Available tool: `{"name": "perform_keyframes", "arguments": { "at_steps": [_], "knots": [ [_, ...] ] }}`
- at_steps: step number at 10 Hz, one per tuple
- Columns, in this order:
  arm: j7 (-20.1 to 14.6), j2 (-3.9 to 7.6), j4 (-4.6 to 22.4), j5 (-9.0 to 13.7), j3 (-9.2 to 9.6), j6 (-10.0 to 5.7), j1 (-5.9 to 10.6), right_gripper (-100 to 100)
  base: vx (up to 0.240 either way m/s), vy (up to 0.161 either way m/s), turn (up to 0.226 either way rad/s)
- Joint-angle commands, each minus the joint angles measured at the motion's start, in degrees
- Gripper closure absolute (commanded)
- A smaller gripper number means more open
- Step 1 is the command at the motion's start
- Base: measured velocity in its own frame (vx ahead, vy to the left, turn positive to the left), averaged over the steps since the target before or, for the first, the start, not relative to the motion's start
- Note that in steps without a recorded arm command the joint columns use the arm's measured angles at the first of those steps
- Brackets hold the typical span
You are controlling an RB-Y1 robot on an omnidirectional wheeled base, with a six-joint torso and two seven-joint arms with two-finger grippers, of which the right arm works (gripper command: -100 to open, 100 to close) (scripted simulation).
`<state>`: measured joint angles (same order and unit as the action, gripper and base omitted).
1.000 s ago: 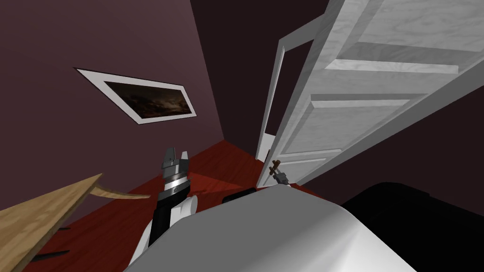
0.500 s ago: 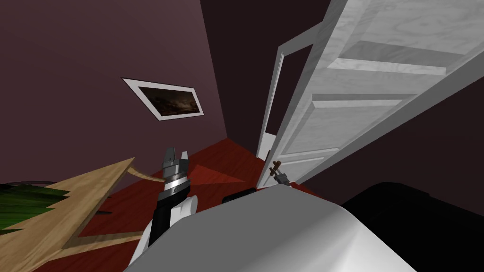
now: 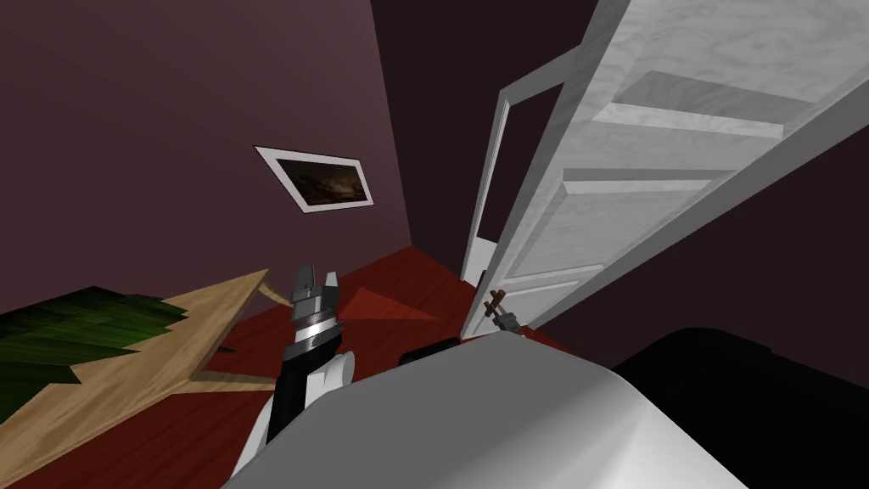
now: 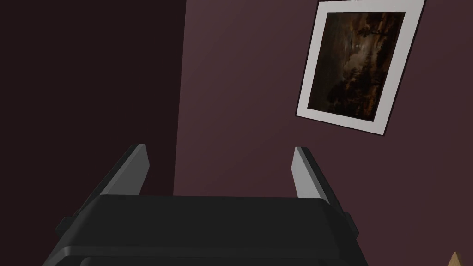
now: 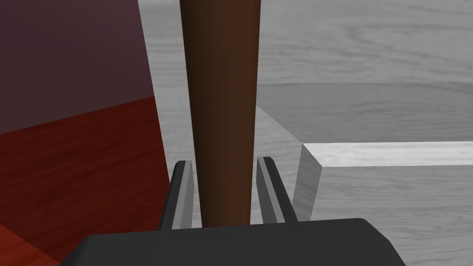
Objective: Pull the door open
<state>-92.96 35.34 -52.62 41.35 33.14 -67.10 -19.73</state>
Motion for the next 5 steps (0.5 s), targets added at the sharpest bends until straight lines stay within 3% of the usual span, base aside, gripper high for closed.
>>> {"name": "perform_keyframes", "arguments": {
  "at_steps": [1, 5],
  "knots": [
    [-0.76, 0.24, 0.85, -0.38, 0.66, -0.90, -0.05, 100, -0.204, -0.036, 0.169],
    [-2.51, 1.01, 2.70, -1.12, 1.87, -2.94, 0.18, 100, -0.214, -0.055, 0.138]
  ]
}}
